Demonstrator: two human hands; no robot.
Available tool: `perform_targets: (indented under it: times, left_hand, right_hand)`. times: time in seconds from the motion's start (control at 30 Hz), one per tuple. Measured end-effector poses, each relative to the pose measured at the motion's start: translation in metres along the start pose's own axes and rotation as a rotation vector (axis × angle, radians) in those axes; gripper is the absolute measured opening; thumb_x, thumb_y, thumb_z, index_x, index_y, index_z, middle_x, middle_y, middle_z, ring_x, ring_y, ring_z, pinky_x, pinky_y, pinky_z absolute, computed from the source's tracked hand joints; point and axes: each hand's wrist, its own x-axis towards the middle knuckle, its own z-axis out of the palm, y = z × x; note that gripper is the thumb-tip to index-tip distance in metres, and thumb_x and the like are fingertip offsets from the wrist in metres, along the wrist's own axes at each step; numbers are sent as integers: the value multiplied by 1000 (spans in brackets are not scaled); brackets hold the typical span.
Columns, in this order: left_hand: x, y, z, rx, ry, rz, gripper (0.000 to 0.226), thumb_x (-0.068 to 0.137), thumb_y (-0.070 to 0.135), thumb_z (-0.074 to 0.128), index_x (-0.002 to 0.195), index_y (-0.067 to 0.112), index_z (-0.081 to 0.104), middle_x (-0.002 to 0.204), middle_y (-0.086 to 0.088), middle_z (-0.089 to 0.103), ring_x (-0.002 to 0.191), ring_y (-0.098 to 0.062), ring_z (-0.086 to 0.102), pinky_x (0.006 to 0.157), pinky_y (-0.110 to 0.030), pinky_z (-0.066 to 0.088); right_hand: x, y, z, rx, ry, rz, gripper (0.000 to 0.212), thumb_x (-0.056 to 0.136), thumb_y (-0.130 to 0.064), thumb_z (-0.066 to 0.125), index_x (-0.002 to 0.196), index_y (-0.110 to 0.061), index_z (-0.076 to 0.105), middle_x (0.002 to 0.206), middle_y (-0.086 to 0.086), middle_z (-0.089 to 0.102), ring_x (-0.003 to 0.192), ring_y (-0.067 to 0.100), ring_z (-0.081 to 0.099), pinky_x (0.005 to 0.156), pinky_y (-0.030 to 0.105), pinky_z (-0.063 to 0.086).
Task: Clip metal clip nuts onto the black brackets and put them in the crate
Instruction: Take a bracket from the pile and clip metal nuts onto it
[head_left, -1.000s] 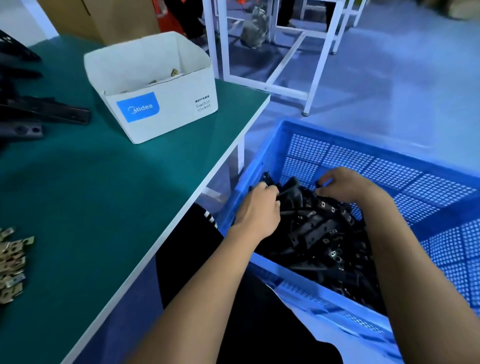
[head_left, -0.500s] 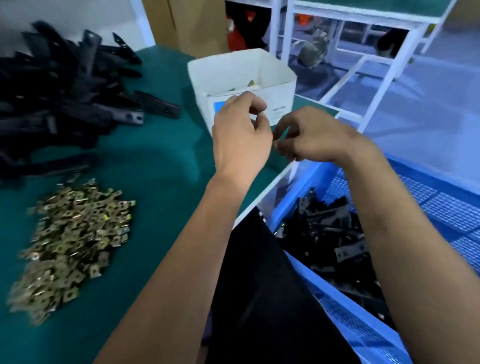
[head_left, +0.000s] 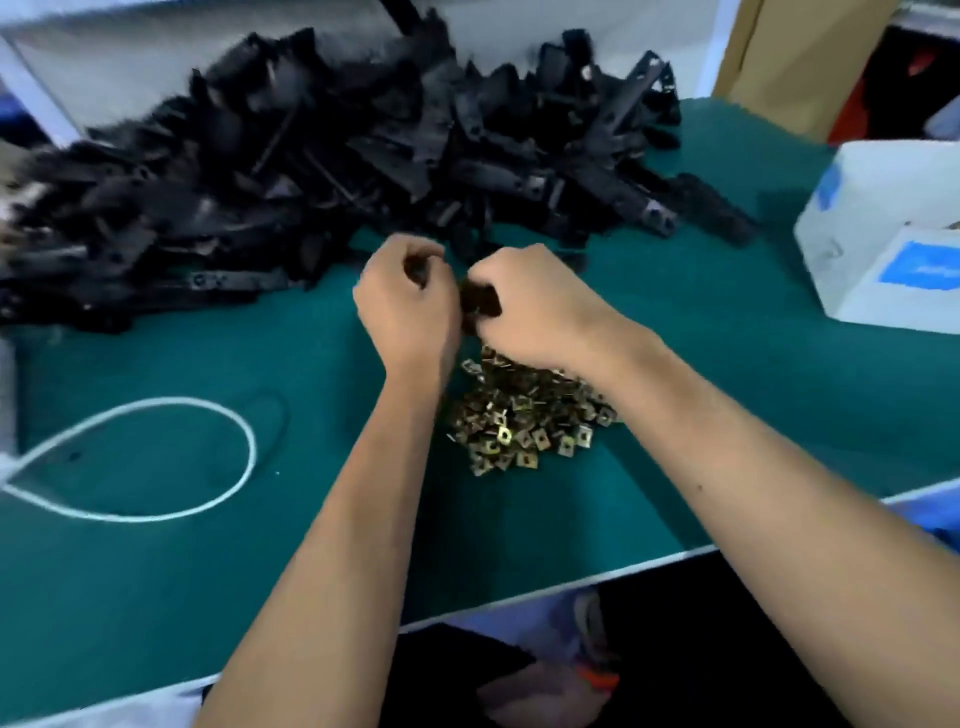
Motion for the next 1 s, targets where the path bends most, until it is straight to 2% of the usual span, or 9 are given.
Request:
perform_targets:
  times: [0.07,0.17,0.3,0.4,0.6,0.7,0.77,0.9,1.0]
  left_hand:
    - [15,-28,-25,54,115,-79,19,85,8,57,90,14,74,84,9,68,82,-11,62,74,-16,40]
    - [32,-55,-46,101,276,-209,17,86,5,58,93,8,74,94,-3,73,91,-20,63,81,-20,41]
    - [47,-64,-50,-44,483,-397,14,89,2,57,91,7,71,97,-5,70,87,-14,57,74,-6,37]
    - [49,-65,-49,-75,513,-413,14,89,2,57,91,7,70,99,-8,70,87,-17,59,75,-10,38]
    - [54,-67,-46,-123,519,-470,17,89,2,55,90,7,70,100,-9,69,84,-14,58,73,-12,38]
    - [53,-66,-47,-127,517,-476,17,88,2,54,91,8,69,102,-10,67,82,-13,56,75,-14,39]
    - [53,-67,-49,-139,527,-488,16,87,1,54,92,7,68,103,-10,65,84,-15,58,78,-20,44]
    - [55,-69,-50,-166,500,-515,13,87,3,56,95,8,64,103,-11,65,86,-17,60,78,-23,46]
    - [55,-70,-47,-157,417,-516,8,88,9,57,95,11,61,101,-7,66,81,-12,59,72,-20,45]
  right_hand:
    - [22,-24,25,-35,-7,-55,12,86,-18,69,97,-21,66,104,10,70,98,34,66,74,36,50]
    - [53,-49,56,-115,-26,-84,64,89,-19,73,146,-28,48,140,10,46,128,33,49,94,43,50]
    - [85,-71,92,-278,-52,4,86,84,-9,72,154,-34,29,165,13,-2,147,40,13,104,48,43]
    - [106,-76,116,-411,-46,1,72,99,-28,59,158,-34,19,169,13,-20,154,42,-7,114,56,28]
    - [133,-70,127,-432,18,68,62,106,-41,36,162,-27,15,170,21,-13,155,40,-8,116,57,23]
    - [136,-68,126,-448,164,60,63,100,-45,46,157,-21,30,166,21,13,150,38,12,111,52,28]
    - [137,-64,124,-412,296,80,58,92,-49,57,139,-17,49,151,16,32,137,37,28,102,49,35]
    - [139,-54,119,-258,296,246,45,90,-52,63,121,-19,58,147,10,26,126,38,36,93,47,46]
    - [140,-51,113,-153,291,172,31,95,-36,70,110,-10,66,144,10,31,113,33,49,90,41,52]
